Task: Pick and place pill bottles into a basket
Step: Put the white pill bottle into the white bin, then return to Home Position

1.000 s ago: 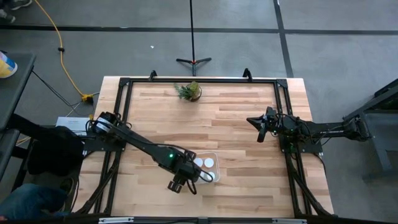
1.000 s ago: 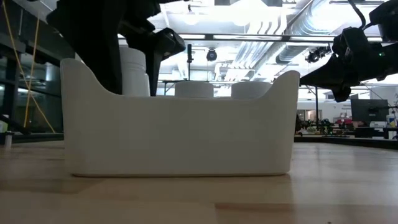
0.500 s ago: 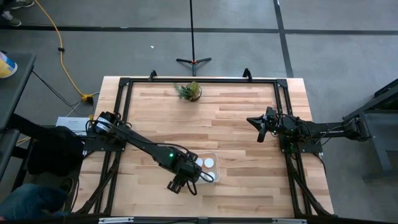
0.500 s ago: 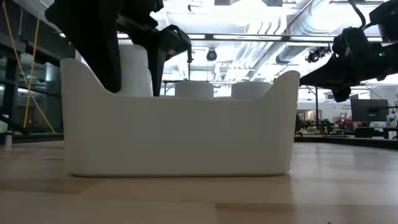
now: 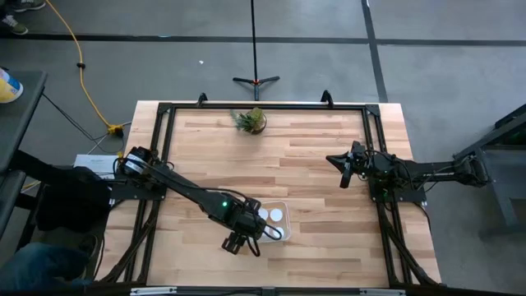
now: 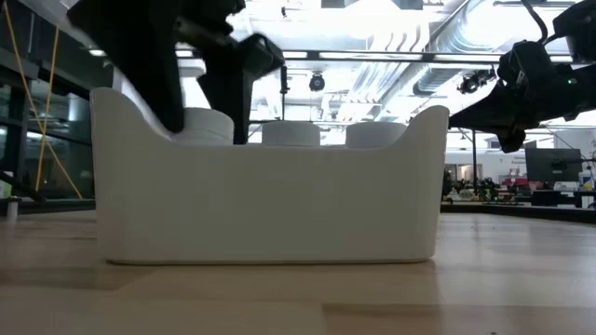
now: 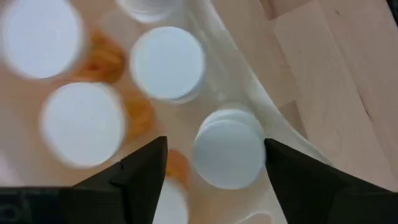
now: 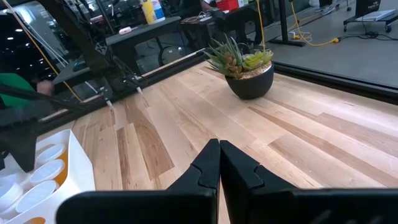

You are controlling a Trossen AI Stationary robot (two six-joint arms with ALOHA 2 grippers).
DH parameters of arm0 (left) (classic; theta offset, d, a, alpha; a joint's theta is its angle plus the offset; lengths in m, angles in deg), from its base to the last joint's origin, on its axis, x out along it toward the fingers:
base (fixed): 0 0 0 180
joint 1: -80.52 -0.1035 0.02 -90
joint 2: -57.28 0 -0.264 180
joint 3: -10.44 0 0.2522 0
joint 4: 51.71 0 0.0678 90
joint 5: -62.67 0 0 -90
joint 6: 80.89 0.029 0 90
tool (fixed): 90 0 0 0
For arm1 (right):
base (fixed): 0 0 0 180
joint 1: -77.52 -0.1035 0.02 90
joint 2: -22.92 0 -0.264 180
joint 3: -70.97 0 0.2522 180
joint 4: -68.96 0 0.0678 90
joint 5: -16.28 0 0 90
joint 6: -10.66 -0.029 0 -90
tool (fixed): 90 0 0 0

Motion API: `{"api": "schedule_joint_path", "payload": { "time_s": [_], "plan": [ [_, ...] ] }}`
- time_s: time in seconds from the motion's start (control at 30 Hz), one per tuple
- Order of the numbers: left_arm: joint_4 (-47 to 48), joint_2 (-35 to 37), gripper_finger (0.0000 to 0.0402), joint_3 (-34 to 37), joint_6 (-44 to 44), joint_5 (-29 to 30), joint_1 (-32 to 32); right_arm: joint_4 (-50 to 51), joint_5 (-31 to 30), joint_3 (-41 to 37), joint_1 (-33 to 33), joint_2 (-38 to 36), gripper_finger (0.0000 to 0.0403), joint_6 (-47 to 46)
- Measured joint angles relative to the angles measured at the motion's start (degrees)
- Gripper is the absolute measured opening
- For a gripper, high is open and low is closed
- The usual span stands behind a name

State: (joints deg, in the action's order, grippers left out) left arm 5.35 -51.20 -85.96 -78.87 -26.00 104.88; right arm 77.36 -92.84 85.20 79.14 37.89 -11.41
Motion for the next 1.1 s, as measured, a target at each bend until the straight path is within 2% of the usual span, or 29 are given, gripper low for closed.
{"api": "schedule_joint_path", "payload": {
  "time_s": [0.3,0.53,0.63,0.9,1.0,1.1],
  "plan": [
    [0.0,5.2,0.0234,0.0,-3.1,2.8,0.0,0.1,0.0,0.0,0.0,0.0,0.0002,0.0],
    [-3.6,9.7,0.0175,0.0,-10.8,5.3,-1.1,0.1,0.0,0.0,0.0,0.0,0.0002,-0.3],
    [-6.8,12.7,0.0141,0.0,-11.7,6.1,-2.8,0.1,0.1,0.0,0.0,0.0,0.0001,-0.4],
    [-12.8,19.8,0.0025,0.8,-9.9,12.9,-6.2,-0.1,0.2,0.0,0.0,0.0,0.0001,-0.6],
    [-18.2,23.3,0.0023,4.7,-8.5,15.0,-7.4,-0.3,0.2,0.0,0.0,0.0,0.0001,-1.5],
    [-25.9,28.7,0.0033,12.3,-8.7,18.8,-9.0,-0.5,0.2,0.0,0.0,0.0,0.0001,-1.5]
  ]
}}
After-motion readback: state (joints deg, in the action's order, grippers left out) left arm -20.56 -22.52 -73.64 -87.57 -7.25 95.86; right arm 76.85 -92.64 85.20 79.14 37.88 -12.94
